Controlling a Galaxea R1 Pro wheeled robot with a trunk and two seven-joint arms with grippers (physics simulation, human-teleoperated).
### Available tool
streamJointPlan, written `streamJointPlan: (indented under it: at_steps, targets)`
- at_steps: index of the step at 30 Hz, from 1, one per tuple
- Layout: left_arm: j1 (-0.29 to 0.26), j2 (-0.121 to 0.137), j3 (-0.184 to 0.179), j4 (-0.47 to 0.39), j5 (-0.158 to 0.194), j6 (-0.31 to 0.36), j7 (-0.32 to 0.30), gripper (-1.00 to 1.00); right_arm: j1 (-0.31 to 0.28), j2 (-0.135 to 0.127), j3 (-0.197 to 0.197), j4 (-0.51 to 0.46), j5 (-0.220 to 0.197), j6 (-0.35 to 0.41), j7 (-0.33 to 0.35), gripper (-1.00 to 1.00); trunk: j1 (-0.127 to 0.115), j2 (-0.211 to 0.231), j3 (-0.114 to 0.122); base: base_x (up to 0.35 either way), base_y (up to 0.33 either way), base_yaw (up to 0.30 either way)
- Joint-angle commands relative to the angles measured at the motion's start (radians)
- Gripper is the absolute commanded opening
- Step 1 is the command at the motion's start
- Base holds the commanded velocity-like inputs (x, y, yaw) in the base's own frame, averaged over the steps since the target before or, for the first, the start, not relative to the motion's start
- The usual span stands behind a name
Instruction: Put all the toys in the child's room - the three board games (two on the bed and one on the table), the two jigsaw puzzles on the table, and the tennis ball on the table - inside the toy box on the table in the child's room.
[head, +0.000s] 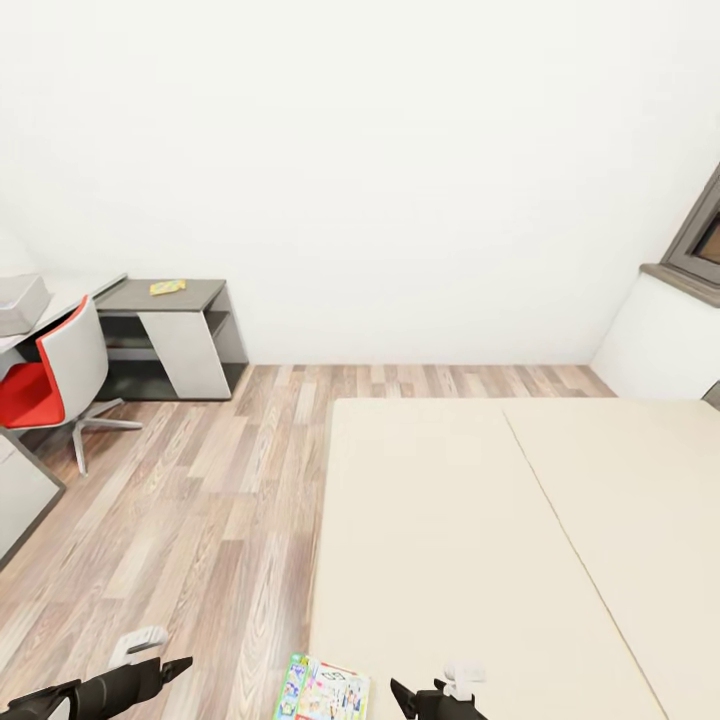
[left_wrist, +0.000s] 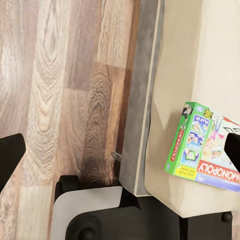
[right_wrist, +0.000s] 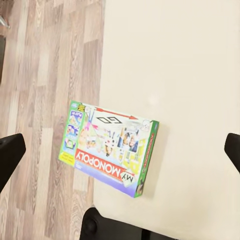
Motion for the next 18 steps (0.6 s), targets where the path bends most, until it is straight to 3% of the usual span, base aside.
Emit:
streamJointPlan:
  at_steps: [1,18]
  targets:
    - [0.000,0.000,0.000,-0.001,0.008,0.010,-0.003,1.00,0.000,0.000,-0.001,-0.001,-0.010,0.009,0.002,1.00,0.001,-0.002,0.000,0.000,0.000,0.000]
    - [0.000,0.000,0.000,-0.001,0.008,0.010,-0.003,1.00,0.000,-0.001,-0.001,-0.001,-0.012,0.011,0.003,1.00,0.001,-0.002,0.022,0.000,0.016,0.000]
